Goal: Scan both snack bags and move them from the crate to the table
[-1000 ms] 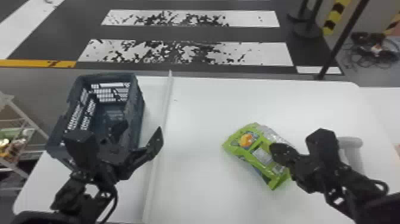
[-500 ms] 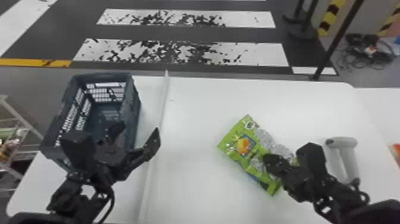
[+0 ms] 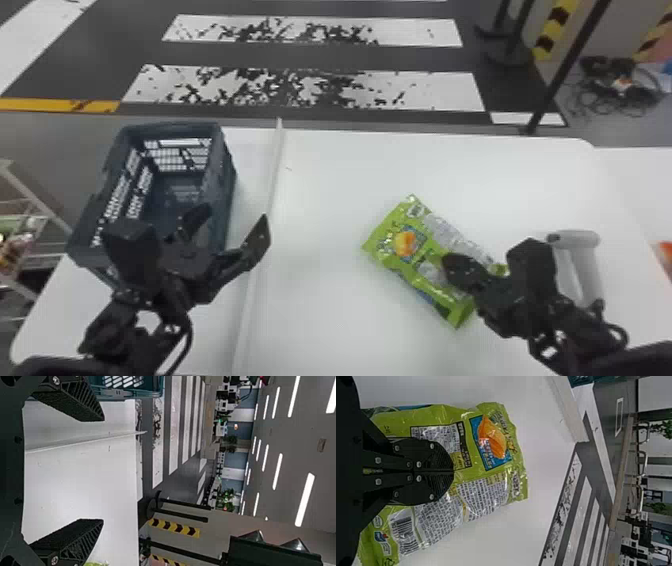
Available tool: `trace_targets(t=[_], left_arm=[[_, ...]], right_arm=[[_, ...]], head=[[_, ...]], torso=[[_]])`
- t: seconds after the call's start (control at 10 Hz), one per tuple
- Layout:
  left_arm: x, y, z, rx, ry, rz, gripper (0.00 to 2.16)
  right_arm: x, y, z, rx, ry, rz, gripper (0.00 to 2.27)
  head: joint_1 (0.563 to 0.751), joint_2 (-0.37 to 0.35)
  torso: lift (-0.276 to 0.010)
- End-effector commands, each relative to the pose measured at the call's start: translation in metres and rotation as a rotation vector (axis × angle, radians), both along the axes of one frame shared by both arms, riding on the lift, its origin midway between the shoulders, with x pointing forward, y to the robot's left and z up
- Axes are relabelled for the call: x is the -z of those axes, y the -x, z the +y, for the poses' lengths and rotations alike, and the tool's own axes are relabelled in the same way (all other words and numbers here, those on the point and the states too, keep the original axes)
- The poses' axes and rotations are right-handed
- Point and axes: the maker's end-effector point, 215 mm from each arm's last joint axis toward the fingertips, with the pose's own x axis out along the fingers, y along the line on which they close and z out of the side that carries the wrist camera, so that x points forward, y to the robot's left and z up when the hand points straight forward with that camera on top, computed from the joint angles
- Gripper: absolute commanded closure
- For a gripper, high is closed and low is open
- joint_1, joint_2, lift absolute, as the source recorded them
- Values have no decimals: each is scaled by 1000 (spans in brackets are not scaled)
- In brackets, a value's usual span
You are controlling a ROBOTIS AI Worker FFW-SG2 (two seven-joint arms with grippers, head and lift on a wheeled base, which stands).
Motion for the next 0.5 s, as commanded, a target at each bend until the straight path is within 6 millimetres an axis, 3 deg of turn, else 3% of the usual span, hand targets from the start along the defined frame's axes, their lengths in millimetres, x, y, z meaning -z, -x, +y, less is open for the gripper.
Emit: trace_targets(t=[0.0,0.2,0.4], left_arm=[[-2,0,-1,2,1,-3,87],[-3,0,0,1,0,-5,87],[-3,0,-1,1,2,-5,87]], right_arm=[[-37,-4,2,5,-30,-61,2253],[-65,-2,12,-14,-49,-106,2253],[-65,8,39,-82,-68,-98,2253]], head=[[695,14],[695,15],[695,33]], torso=[[-88],[-88],[-88]])
